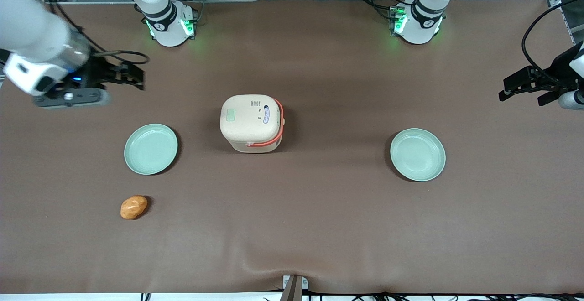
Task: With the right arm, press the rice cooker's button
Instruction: 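Move the right gripper over the rice cooker's front button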
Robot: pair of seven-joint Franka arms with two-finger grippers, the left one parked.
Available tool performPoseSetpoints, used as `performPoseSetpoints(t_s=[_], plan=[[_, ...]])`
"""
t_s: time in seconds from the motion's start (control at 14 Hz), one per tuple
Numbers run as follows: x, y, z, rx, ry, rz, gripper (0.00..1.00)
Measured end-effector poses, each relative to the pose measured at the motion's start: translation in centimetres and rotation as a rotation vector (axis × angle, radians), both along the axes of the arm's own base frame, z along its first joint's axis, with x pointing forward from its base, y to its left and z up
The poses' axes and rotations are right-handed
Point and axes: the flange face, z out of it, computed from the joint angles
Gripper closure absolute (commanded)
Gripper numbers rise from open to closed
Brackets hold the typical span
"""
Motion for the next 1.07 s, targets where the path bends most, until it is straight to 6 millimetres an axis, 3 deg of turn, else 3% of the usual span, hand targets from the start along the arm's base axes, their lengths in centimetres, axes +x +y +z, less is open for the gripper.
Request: performPoseSetpoints(t_s=[0.07,0.29,0.43,0.57,0.79,1.07], plan=[[-0.1,2.2,-0.7,0.001,-0.015,-0.003,0.25],[-0.7,7.8,-3.7,0.007,-0.034,0.013,0.59],[-0.8,9.6,-6.6,0.005,-0.023,0.033,0.78],[-0.5,10.6,-9.3,0.006,-0.020,0.039,0.91],[-0.2,12.0,-12.8,0.009,-0.020,0.053,0.97],[-0.2,13.8,-16.1,0.004,-0.003,0.075,0.96]])
